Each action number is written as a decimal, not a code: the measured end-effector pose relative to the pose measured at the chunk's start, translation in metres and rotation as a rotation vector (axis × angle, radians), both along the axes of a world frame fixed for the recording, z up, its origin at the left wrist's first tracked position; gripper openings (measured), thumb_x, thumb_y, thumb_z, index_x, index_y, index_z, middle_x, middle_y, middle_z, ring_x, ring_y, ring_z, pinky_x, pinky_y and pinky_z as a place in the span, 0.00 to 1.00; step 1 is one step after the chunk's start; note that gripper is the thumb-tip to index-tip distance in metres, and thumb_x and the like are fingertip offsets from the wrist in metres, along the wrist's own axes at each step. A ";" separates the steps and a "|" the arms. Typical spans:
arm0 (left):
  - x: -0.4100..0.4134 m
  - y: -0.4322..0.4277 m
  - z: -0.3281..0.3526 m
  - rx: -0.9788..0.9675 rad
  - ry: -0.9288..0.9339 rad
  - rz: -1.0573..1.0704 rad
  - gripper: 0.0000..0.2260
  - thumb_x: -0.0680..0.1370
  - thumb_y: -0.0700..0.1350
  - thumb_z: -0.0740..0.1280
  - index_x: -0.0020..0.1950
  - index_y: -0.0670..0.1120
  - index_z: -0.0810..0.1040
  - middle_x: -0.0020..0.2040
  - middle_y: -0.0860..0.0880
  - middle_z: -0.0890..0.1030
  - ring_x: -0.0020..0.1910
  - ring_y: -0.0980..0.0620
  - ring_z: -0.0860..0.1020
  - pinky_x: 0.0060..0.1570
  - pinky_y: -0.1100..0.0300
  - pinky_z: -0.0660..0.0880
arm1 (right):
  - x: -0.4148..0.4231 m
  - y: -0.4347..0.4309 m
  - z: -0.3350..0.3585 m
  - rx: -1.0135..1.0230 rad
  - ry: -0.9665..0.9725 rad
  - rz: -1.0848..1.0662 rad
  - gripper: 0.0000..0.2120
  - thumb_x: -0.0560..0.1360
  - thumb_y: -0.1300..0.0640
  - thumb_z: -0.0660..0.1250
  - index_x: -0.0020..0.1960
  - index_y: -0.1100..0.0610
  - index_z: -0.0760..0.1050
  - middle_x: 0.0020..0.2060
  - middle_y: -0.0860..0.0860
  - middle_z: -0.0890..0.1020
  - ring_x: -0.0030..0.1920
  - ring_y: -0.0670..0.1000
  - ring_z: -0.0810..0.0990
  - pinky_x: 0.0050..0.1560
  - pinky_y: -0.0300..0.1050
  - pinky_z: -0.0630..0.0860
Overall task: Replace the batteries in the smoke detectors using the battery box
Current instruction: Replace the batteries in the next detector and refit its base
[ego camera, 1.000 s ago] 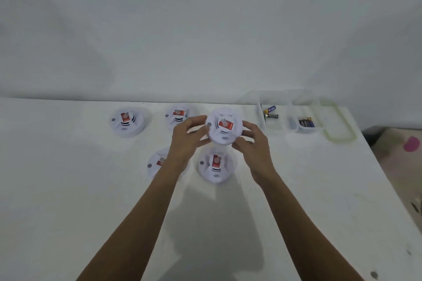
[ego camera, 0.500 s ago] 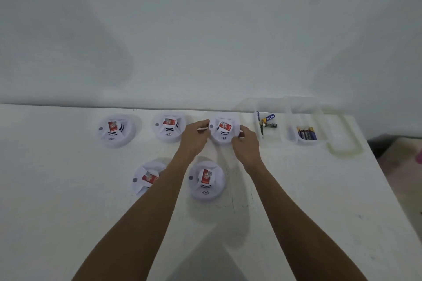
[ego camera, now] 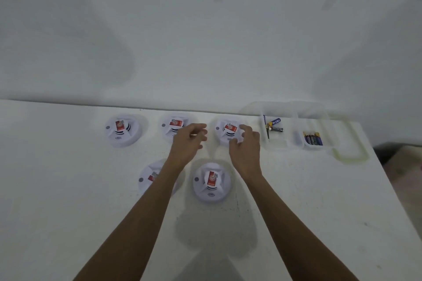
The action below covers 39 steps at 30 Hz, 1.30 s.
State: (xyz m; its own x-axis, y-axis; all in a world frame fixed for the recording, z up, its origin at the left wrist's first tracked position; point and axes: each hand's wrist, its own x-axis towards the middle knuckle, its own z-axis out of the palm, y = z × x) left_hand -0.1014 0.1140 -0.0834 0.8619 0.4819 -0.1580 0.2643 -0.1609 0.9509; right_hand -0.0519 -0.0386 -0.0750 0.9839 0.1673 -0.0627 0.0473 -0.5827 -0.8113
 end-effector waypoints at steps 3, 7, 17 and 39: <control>-0.012 0.015 0.006 0.116 -0.072 0.083 0.10 0.80 0.40 0.61 0.57 0.47 0.79 0.49 0.51 0.82 0.47 0.54 0.81 0.43 0.65 0.78 | -0.003 0.017 0.005 0.013 -0.035 0.068 0.15 0.77 0.61 0.62 0.64 0.57 0.70 0.58 0.55 0.74 0.52 0.50 0.76 0.42 0.27 0.67; -0.026 0.039 0.007 0.301 -0.106 0.251 0.10 0.78 0.40 0.61 0.56 0.46 0.80 0.56 0.48 0.81 0.54 0.51 0.78 0.56 0.58 0.75 | -0.003 0.045 0.010 0.031 0.024 0.193 0.15 0.78 0.60 0.61 0.65 0.57 0.71 0.57 0.53 0.77 0.47 0.46 0.76 0.41 0.29 0.70; -0.029 0.070 0.008 0.183 0.265 0.061 0.24 0.80 0.44 0.59 0.75 0.42 0.60 0.73 0.43 0.65 0.70 0.44 0.67 0.68 0.51 0.64 | -0.010 0.104 0.002 -0.004 0.297 0.289 0.15 0.75 0.62 0.59 0.56 0.72 0.71 0.45 0.63 0.77 0.42 0.57 0.74 0.43 0.51 0.74; -0.078 0.002 0.068 -0.432 -0.027 0.034 0.14 0.77 0.58 0.62 0.57 0.53 0.77 0.56 0.49 0.80 0.55 0.50 0.79 0.53 0.55 0.77 | -0.083 0.008 0.057 0.633 0.256 0.158 0.10 0.79 0.61 0.62 0.57 0.58 0.78 0.50 0.54 0.83 0.49 0.54 0.83 0.50 0.46 0.80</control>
